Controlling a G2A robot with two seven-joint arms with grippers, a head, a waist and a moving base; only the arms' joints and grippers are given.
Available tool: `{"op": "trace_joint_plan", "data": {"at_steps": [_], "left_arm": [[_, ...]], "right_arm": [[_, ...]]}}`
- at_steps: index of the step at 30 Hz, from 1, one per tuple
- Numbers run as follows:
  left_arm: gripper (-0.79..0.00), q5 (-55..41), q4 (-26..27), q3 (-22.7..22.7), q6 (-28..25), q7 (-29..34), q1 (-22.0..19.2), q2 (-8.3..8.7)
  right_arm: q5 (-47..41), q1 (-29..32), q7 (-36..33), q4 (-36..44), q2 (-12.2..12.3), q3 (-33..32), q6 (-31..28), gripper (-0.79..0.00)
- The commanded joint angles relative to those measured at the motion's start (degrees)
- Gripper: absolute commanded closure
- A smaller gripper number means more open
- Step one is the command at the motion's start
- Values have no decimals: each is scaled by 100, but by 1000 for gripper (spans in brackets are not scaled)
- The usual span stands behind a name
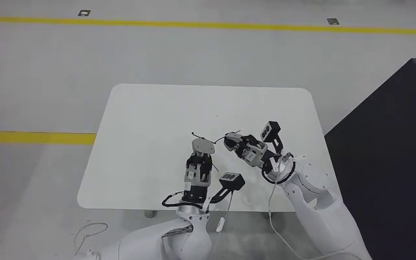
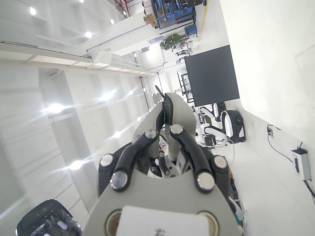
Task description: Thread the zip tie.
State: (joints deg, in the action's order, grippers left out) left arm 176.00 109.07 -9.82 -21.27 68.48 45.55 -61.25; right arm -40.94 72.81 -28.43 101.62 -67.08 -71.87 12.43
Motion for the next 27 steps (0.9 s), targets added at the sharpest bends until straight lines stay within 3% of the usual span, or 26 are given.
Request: {"op": "trace_joint_plan", "data": {"at_steps": [1, 27], "left_arm": [[0, 0, 9, -1, -49, -25, 17, 12], [0, 0, -28, 8, -101, -300, 131, 46]], "right_arm": [[-12, -8, -49, -17, -1, -6, 5, 0], [-173, -164, -182, 67, -39, 55, 230, 0]]}}
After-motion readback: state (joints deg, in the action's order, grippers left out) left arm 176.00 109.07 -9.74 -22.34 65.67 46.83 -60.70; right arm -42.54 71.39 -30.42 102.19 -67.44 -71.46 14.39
